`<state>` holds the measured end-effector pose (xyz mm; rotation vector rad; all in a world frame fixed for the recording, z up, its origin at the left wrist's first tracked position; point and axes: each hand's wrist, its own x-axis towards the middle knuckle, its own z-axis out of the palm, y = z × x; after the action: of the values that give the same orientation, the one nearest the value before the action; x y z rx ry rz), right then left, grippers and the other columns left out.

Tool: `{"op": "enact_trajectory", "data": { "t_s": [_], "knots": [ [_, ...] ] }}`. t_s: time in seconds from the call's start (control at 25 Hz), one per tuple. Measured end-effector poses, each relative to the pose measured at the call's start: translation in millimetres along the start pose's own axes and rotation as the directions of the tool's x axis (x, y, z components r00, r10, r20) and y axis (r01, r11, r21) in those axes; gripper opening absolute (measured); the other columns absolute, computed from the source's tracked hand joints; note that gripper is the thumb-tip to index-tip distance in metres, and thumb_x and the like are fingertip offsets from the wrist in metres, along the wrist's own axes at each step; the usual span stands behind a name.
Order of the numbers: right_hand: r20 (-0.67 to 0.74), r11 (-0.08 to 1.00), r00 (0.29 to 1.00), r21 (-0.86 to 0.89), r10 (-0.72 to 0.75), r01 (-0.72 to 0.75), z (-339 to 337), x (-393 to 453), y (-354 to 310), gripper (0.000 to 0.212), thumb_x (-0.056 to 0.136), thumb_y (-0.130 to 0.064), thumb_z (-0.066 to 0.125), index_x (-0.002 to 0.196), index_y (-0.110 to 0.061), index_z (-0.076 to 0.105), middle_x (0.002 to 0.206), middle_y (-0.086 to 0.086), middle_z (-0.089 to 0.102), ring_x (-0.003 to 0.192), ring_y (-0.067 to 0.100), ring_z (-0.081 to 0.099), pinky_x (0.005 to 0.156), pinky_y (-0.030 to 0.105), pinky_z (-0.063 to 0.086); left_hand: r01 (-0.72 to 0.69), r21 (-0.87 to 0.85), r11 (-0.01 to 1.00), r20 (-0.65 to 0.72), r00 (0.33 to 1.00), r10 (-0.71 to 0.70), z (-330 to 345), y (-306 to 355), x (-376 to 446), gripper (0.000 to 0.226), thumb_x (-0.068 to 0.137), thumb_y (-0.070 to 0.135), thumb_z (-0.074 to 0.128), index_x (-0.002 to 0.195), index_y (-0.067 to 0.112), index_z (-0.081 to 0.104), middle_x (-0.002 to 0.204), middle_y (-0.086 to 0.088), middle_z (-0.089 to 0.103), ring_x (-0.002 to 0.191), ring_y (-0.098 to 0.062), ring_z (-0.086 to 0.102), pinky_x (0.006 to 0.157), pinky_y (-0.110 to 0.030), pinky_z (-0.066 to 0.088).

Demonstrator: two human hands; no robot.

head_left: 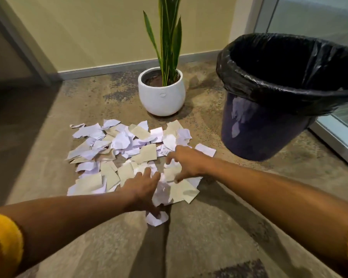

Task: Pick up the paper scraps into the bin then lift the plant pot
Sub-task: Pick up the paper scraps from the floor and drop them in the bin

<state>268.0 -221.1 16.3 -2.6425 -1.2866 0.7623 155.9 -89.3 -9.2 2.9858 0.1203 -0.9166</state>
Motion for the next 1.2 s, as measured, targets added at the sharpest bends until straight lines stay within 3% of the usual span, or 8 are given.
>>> {"op": "enact_trajectory", "data": {
  "t_s": [0.12,0.28,0.4,0.52,0.72,0.92,1.08,1.2],
  "knots": [
    [0.181,0.99,0.982,-0.142,0.049,-0.023,36.4,5.6,1.6,0.094,0.067,-0.037,0.083,0.144,-0.029,0.029,0.149,0.011,0.027,0.135,0.034,0.031,0.102,0.048,0.037,0.036,-0.037,0.999,0.042,0.999,-0.035,28.1,-2.5,-3.4,0.122,0.058,0.068,0.071,0.148,0.022,0.003,0.155,-0.011,0.009,0.137,-0.033,0.029,0.104,-0.043,0.04],
    [0.111,0.974,0.991,-0.223,0.071,-0.045,51.4,14.6,-1.2,0.116,0.062,-0.038,0.086,0.15,-0.032,0.01,0.16,0.01,-0.009,0.145,0.04,0.007,0.106,0.063,0.03,-0.033,-0.048,0.998,0.033,0.999,0.035,37.5,0.9,2.8,0.118,0.064,0.06,0.072,0.147,0.036,-0.009,0.156,-0.013,0.0,0.134,-0.037,0.032,0.103,-0.043,0.042],
    [0.12,0.973,0.984,-0.207,0.131,-0.104,50.6,22.0,0.6,0.127,0.059,-0.038,0.088,0.151,-0.035,0.0,0.16,0.008,-0.019,0.147,0.041,-0.006,0.107,0.067,0.025,-0.026,-0.121,0.992,0.013,1.0,0.028,31.7,-4.4,13.9,0.105,0.073,0.044,0.073,0.147,0.036,-0.001,0.153,-0.012,0.008,0.124,-0.033,0.045,0.095,-0.037,0.048],
    [0.173,0.963,0.968,-0.232,0.18,-0.138,54.0,22.7,5.3,0.129,0.059,-0.037,0.087,0.151,-0.036,-0.003,0.16,0.01,-0.014,0.147,0.041,-0.003,0.109,0.066,0.022,-0.004,-0.18,0.984,-0.066,0.998,-0.008,30.1,-8.9,26.0,0.084,0.081,0.025,0.068,0.146,0.029,0.014,0.146,-0.013,0.022,0.11,-0.03,0.055,0.089,-0.034,0.051],
    [0.054,0.981,0.985,-0.115,0.162,-0.155,56.9,17.3,6.6,0.088,0.072,-0.009,0.077,0.144,-0.025,0.029,0.151,0.014,0.018,0.135,0.038,0.028,0.098,0.047,0.045,-0.055,-0.194,0.979,-0.15,0.988,0.026,5.2,-13.6,33.4,0.036,0.084,0.019,0.063,0.119,0.02,0.057,0.126,-0.007,0.051,0.11,-0.023,0.051,0.088,-0.029,0.044],
    [-0.097,0.979,0.979,0.117,0.18,-0.169,42.1,13.6,9.0,0.028,0.082,0.002,0.057,0.106,-0.008,0.066,0.119,0.018,0.06,0.106,0.036,0.059,0.081,0.035,0.048,-0.007,-0.255,0.967,-0.252,0.966,-0.059,-42.1,-21.8,34.7,0.033,0.078,0.015,0.067,0.111,0.012,0.067,0.111,-0.01,0.068,0.104,-0.026,0.06,0.068,-0.023,0.035],
    [-0.178,0.93,0.952,0.317,0.25,-0.185,31.4,13.8,14.9,0.018,0.078,0.006,0.057,0.086,0.001,0.072,0.096,0.016,0.073,0.094,0.03,0.068,0.085,0.039,0.056,-0.001,-0.458,0.889,-0.216,0.97,-0.111,-65.7,-33.0,33.0,0.006,0.08,0.008,0.067,0.082,0.013,0.064,0.075,-0.009,0.067,0.06,-0.019,0.068,0.044,-0.016,0.042],
    [-0.159,0.923,0.954,0.336,0.253,-0.189,22.4,10.3,19.7,0.019,0.076,0.005,0.062,0.09,-0.002,0.071,0.093,0.011,0.071,0.092,0.027,0.066,0.081,0.036,0.054,0.001,-0.661,0.75,-0.212,0.959,-0.188,-76.5,-36.2,32.9,0.003,0.083,0.0,0.064,0.085,0.003,0.066,0.074,-0.015,0.066,0.042,-0.011,0.062,0.038,-0.016,0.048]
  ]
}}
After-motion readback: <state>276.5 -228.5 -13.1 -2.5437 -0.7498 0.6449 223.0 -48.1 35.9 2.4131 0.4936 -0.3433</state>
